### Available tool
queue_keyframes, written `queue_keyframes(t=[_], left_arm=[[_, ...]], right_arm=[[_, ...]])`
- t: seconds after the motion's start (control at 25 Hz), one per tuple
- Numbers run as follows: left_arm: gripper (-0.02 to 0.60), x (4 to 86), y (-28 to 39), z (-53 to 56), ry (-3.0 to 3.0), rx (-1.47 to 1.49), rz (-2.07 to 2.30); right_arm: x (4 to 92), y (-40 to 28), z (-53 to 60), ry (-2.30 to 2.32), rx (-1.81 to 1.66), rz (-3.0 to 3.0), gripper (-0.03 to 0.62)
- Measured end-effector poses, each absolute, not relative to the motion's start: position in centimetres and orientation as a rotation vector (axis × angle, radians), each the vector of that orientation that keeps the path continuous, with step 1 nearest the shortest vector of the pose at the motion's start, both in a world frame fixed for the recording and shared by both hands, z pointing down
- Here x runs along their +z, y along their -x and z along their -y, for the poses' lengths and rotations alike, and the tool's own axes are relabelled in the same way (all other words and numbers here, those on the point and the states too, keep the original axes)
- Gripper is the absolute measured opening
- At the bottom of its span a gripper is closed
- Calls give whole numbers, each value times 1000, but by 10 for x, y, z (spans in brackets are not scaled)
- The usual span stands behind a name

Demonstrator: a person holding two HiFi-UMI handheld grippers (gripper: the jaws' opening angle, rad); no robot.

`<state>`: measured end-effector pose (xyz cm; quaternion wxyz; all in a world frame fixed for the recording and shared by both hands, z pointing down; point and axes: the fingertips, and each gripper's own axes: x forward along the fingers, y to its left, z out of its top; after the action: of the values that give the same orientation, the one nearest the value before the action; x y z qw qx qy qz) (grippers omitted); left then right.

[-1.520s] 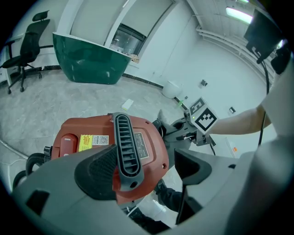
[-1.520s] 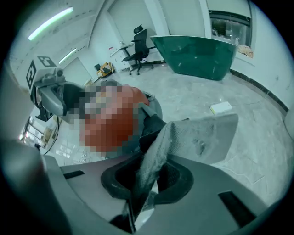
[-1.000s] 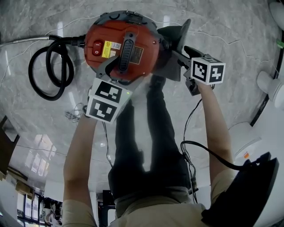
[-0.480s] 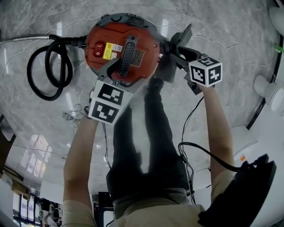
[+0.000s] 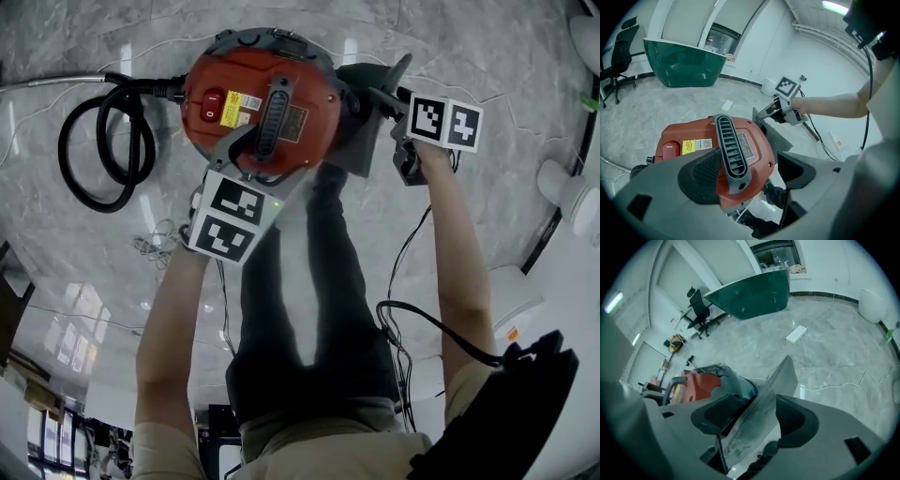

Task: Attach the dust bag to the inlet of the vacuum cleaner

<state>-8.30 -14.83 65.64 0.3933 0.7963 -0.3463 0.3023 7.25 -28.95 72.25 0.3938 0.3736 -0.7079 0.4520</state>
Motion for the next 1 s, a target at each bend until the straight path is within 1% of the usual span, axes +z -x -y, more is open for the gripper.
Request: queue_keyframes(t=[0.08, 0.16, 0.2, 0.24, 0.32, 0.36, 0.44, 0.56, 0.72, 0.88, 1.0], left_arm=[[357, 656, 83, 147, -2020, 780, 867], [357, 657, 82, 146, -2019, 789, 857], [357, 658, 83, 145, -2017, 789, 858], [357, 659, 83, 145, -2015, 787, 861], [357, 660, 83, 145, -2010, 774, 872], [357, 659, 83, 146, -2009, 766, 877], [357, 658, 84, 149, -2010, 751, 884], [357, 659, 83, 149, -1994, 740, 890], [357, 667, 80, 147, -1978, 773, 879], [357, 666, 79, 148, -1954, 764, 880], [357, 666, 79, 148, -1952, 767, 882]], right_arm=[[736, -73, 287, -919, 1138, 1719, 270], [740, -72, 284, -889, 1204, 1717, 266], [740, -69, 285, -872, 1225, 1737, 238], [739, -65, 285, -852, 1220, 1761, 195], [737, -59, 285, -807, 1138, 1805, 140], [736, -57, 285, -789, 1100, 1820, 93], [735, -55, 285, -800, 1134, 1834, 62], [732, -58, 285, -910, 1416, 1820, 51], [729, -64, 283, -1049, 1694, 1751, 51], [729, -79, 283, -1261, 2112, 1690, 51], [728, -91, 281, -1342, 2333, 1686, 44]])
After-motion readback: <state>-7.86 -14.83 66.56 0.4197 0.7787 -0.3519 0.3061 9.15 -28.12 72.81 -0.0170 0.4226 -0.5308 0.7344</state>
